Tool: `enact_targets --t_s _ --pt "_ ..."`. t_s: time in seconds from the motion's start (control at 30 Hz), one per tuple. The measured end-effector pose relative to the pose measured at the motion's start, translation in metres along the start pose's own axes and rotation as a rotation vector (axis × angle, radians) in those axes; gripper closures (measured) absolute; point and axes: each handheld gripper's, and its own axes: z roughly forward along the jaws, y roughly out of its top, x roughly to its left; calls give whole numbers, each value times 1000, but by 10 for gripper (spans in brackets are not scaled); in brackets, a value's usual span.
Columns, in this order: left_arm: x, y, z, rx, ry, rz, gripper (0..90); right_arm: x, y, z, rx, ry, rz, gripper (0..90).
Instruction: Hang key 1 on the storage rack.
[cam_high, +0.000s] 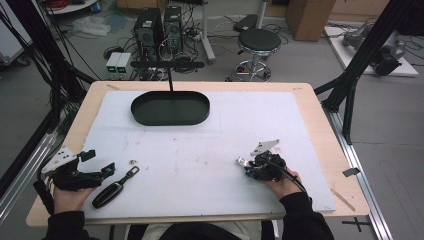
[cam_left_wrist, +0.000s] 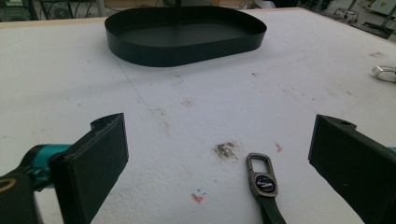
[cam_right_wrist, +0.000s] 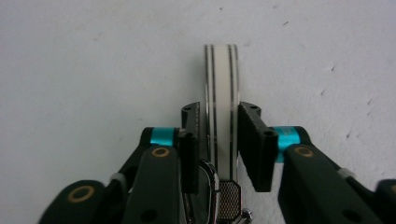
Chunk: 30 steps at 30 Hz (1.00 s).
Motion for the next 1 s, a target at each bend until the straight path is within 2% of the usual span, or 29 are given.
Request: enact_targets --t_s 0.17,0.27,0.47,0.57,0.63,0.8,1.0 --pt "0 0 0 2 0 3 53 1 1 0 2 -10 13 748" --pt "0 0 0 1 1 2 53 0 0 -3 -8 -45 23 750" --pt "1 0 0 3 -3 0 53 -6 -2 -21 -131 -43 72 751" --pt "1 0 0 2 -2 1 53 -10 -4 -29 -167 -45 94 751" --pt "1 0 0 1 -2 1 53 -12 -5 -33 -176 -21 99 751" --pt "0 0 2 13 -2 8 53 -13 -3 -45 -212 -25 103 751" --pt "-1 0 1 11 -4 7 53 -12 4 -68 -297 -41 121 751"
